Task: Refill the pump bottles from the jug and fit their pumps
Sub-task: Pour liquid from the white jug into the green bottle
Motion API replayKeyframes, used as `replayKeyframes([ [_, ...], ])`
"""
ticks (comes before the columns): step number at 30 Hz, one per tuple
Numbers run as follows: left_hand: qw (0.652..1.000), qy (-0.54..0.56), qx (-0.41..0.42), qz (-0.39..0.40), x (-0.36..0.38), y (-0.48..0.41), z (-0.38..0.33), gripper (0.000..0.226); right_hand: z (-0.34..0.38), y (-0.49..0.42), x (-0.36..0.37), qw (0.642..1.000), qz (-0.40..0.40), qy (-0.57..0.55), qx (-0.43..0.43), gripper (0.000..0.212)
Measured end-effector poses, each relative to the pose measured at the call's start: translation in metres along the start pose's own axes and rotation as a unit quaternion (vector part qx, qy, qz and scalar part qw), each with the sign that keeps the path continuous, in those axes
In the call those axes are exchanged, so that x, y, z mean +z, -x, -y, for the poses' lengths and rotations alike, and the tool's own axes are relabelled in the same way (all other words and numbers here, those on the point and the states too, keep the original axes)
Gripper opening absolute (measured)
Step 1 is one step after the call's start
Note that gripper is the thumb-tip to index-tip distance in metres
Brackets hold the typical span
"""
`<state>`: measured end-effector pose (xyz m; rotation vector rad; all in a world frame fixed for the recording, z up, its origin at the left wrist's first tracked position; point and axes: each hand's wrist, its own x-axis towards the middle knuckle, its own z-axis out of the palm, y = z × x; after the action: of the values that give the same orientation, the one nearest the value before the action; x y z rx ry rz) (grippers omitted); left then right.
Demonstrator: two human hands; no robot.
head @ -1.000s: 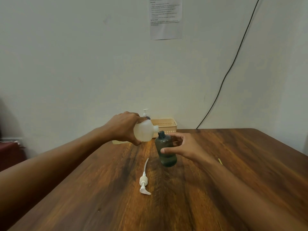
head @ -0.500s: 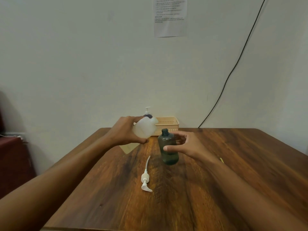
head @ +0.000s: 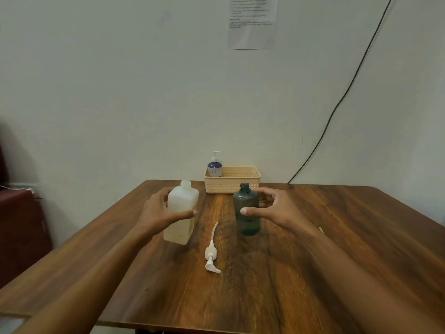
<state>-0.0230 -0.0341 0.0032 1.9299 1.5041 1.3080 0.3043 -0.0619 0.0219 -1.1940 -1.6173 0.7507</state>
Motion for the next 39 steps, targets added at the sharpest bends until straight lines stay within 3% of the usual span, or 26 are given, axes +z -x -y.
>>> replayKeyframes([
  [9, 0.996, 0.058, -0.065, -0.008, 0.006, 0.021, 0.029, 0.09, -0.001, 0.001, -0.004, 1.0, -0.008, 0.001, -0.008, 0.081],
  [18, 0.996, 0.056, -0.062, 0.001, 0.003, 0.026, 0.03, 0.094, -0.001, 0.0, -0.006, 1.0, -0.015, -0.008, -0.009, 0.085],
  [20, 0.997, 0.049, -0.058, 0.002, 0.002, 0.029, 0.029, 0.105, 0.0, 0.001, -0.006, 1.0, -0.016, -0.011, -0.007, 0.083],
  [25, 0.998, 0.041, -0.015, -0.034, -0.009, 0.025, 0.006, 0.134, 0.006, 0.001, -0.006, 0.999, -0.021, -0.024, -0.008, 0.07],
  [31, 0.992, 0.011, 0.096, -0.082, -0.018, 0.006, -0.052, 0.108, 0.016, 0.0, -0.011, 0.999, -0.019, -0.016, -0.027, 0.077],
  [39, 0.979, 0.016, 0.17, 0.109, 0.035, 0.016, -0.105, 0.105, 0.029, 0.001, -0.011, 0.998, -0.029, -0.023, -0.047, 0.072],
])
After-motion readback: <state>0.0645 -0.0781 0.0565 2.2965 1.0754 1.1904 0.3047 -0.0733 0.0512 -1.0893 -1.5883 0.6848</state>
